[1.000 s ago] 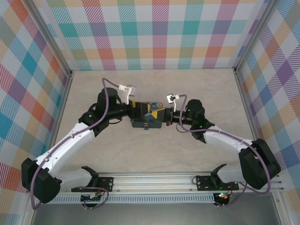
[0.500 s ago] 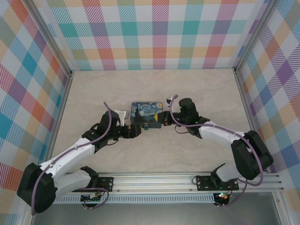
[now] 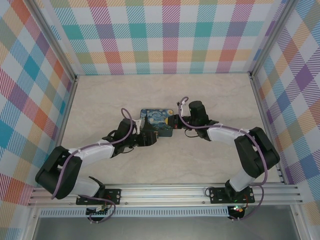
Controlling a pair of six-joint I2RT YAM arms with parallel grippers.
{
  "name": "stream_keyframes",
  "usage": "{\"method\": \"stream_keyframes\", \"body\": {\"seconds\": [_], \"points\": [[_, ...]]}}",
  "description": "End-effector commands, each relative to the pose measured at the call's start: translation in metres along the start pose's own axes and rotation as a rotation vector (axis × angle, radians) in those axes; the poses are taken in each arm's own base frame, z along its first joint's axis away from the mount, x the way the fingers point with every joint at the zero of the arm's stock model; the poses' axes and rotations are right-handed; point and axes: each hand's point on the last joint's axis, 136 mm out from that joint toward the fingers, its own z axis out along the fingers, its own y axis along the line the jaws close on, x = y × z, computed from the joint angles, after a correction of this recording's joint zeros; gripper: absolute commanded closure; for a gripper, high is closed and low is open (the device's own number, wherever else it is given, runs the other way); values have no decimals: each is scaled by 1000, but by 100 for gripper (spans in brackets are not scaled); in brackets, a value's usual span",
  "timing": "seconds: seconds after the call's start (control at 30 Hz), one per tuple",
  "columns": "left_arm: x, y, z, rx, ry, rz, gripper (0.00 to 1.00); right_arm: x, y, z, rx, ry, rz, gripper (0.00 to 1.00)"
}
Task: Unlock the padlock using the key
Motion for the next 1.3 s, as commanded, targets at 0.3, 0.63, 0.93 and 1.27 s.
{"method": "stream_keyframes", "body": {"seconds": [0.3,0.63,0.93,1.27], "points": [[-52,9,20,10,-140,56,20,-21,-2,15,-23,-12,-33,96],[-56,16,26,15,-138,89,32,-12,-18,27,4,29,6,96],[-47,15,26,51,-143,103,38,-7,-23,30,12,45,15,97],[-33,18,44,32,-122,75,42,-6,-24,30,17,46,16,96]]}}
